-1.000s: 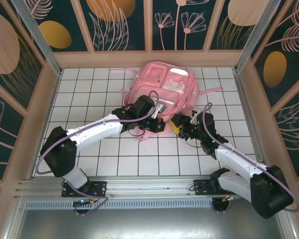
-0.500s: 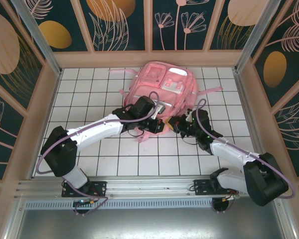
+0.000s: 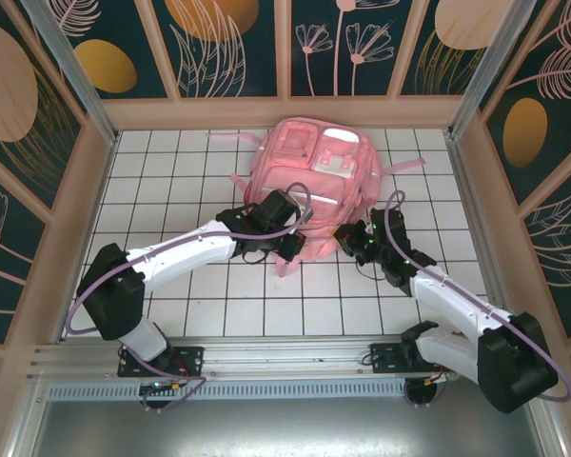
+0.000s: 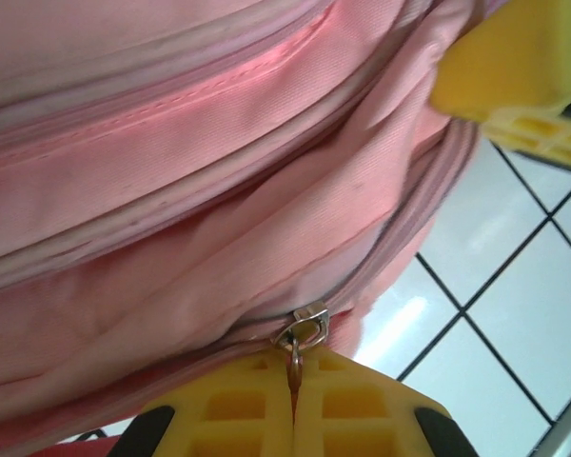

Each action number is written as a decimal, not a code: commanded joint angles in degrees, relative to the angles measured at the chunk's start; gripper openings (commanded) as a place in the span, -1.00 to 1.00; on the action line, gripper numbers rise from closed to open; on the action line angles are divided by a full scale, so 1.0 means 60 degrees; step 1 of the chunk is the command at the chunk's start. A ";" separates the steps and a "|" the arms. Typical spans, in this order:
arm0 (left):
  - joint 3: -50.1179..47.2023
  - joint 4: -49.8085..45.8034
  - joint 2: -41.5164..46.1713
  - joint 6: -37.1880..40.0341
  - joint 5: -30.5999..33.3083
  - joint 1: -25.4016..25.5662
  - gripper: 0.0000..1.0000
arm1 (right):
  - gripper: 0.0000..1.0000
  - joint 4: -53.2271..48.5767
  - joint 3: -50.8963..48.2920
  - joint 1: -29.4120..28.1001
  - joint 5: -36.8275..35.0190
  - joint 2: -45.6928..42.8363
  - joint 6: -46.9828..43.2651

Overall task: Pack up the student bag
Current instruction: Zip the student bag at the top-center of the table.

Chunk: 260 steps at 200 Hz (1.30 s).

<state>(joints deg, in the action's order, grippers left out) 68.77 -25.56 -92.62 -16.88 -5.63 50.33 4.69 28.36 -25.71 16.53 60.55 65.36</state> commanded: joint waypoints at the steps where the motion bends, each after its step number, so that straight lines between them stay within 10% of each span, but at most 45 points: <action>1: -0.0290 -0.0720 0.0246 0.0331 0.1028 -0.0064 -1.00 | -1.00 -0.0577 0.0354 0.0617 -0.1021 -0.0229 -0.0630; 187: -0.1222 0.0877 0.0136 -0.0255 -0.1371 -0.0072 -1.00 | -1.00 -0.1685 0.4591 0.2337 -0.0322 0.4560 -0.4523; 222: -0.0465 0.1423 -0.0402 -0.0616 -0.1683 0.0077 -1.00 | -0.23 -0.2267 0.4615 0.2318 -0.0894 0.4089 -0.4229; 260: 0.0213 0.2052 -0.0580 -0.0720 -0.1728 0.0078 -1.00 | -0.01 -0.3375 0.4036 0.2321 -0.1654 0.1667 -0.3644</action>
<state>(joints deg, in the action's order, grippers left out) 66.11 -16.47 -95.96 -20.32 -11.14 49.63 -13.74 53.47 -11.97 10.57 81.38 40.75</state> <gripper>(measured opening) 0.061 0.490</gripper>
